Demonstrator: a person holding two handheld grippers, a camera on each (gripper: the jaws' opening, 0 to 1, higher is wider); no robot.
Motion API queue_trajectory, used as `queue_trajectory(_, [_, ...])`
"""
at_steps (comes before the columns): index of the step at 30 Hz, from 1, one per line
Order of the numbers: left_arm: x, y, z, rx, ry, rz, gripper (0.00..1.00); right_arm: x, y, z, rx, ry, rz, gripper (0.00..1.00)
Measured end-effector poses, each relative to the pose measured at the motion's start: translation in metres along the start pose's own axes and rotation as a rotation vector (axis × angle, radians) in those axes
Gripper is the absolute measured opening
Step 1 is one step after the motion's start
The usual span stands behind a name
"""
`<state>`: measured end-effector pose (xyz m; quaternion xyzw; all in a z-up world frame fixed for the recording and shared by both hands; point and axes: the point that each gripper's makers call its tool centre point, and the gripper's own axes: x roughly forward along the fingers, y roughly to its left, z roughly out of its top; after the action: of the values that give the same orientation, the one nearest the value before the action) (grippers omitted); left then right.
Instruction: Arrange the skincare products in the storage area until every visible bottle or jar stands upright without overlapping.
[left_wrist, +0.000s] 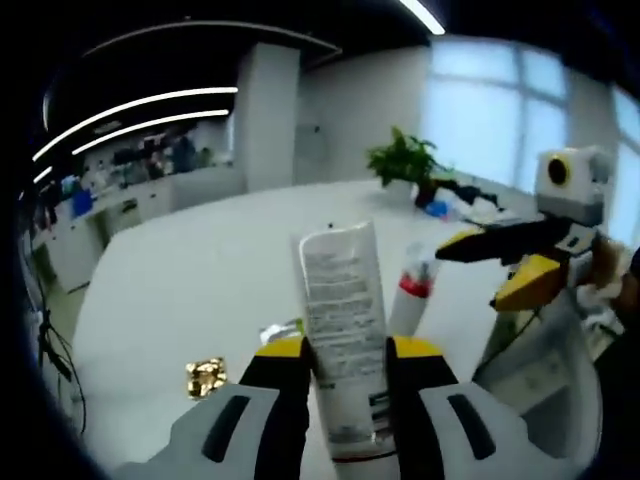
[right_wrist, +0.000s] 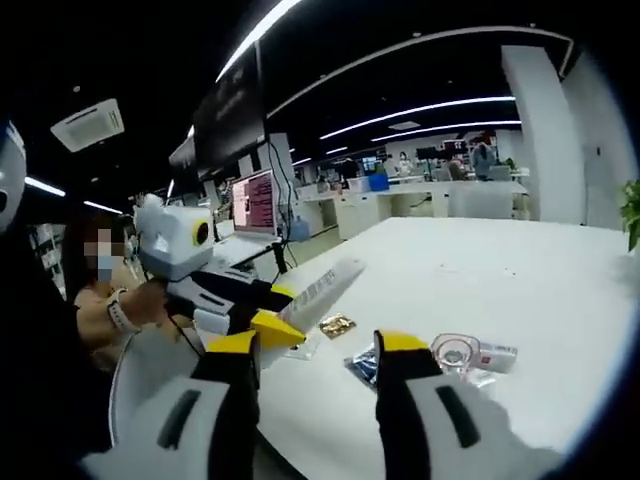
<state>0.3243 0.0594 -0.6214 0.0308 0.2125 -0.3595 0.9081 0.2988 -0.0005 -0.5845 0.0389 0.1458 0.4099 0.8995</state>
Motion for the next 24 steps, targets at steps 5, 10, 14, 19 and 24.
queue_trajectory(5, [-0.005, -0.006, -0.006, 0.01, 0.004, 0.004, 0.26, 0.011, 0.002, -0.001, 0.051, -0.007, 0.026, 0.39])
queue_trajectory(10, [-0.004, -0.008, -0.012, -0.002, 0.016, -0.006, 0.26, 0.02, 0.003, 0.0, 0.105, -0.027, 0.039, 0.36])
queue_trajectory(14, [-0.001, -0.014, -0.014, 0.025, 0.033, -0.024, 0.26, 0.023, 0.001, 0.001, 0.135, -0.041, 0.04, 0.35])
queue_trajectory(19, [0.003, -0.021, -0.014, 0.053, 0.041, -0.037, 0.26, 0.025, -0.001, 0.004, 0.187, -0.069, 0.049, 0.32])
queue_trajectory(24, [0.004, -0.022, -0.013, 0.062, 0.038, -0.041, 0.26, 0.024, -0.006, 0.005, 0.205, -0.084, 0.048, 0.26])
